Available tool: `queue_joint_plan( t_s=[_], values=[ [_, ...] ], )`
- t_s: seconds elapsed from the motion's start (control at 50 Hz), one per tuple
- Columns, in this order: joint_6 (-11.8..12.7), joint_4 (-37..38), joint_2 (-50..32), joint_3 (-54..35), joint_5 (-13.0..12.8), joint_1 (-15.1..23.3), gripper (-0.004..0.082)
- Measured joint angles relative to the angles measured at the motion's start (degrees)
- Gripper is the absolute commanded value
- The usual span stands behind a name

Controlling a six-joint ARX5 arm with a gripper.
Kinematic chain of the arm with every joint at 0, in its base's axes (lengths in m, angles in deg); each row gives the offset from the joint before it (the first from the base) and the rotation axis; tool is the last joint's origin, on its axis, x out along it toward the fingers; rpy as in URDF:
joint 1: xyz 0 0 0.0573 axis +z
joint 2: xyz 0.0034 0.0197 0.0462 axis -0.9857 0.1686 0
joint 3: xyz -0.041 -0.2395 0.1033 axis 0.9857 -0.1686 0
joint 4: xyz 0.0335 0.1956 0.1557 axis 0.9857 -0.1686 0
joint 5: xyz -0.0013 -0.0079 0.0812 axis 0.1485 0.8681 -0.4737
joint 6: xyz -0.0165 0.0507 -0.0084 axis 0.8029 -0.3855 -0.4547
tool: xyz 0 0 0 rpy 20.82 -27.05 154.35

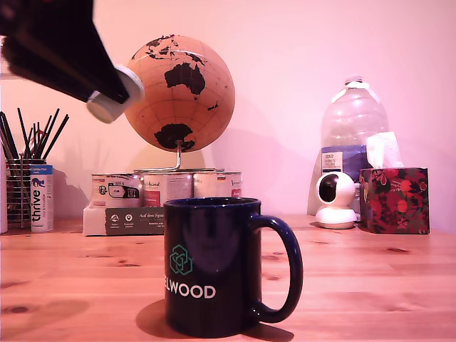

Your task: Pick up the coffee capsules from the table one by one and drop them inside the nearest coffee cup

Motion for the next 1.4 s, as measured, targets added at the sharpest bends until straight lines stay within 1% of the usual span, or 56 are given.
queue_joint_plan(
  t_s=[0.1,0.14,0.18,0.2,0.24,0.32,0.5,0.7,0.84,1.06,1.18,1.4],
  values=[
    [0.85,1.31,-0.76,-1.92,0.74,-0.81,0.0231],
    [1.81,1.51,-0.70,-2.14,0.85,-1.31,0.0231],
    [1.81,1.90,-0.59,-2.23,0.96,-1.86,0.0231],
    [3.23,2.14,-0.59,-2.23,1.03,-2.14,0.0231],
    [3.23,2.82,-0.55,-2.23,1.07,-2.58,0.0231],
    [4.44,4.68,-0.11,-2.23,1.20,-3.52,0.0231],
    [4.79,5.35,3.65,-2.21,1.05,-5.46,0.0231],
    [4.81,5.90,8.37,-2.01,-0.77,-8.02,0.0231],
    [4.79,5.38,11.72,0.39,-2.01,-9.86,0.0231],
    [4.79,3.32,17.25,6.82,-5.42,-12.81,0.0231],
    [4.76,1.68,20.28,9.27,-6.60,-14.01,0.0230],
    [4.59,0.11,25.53,11.58,-9.68,-15.30,0.0231]
  ],
)
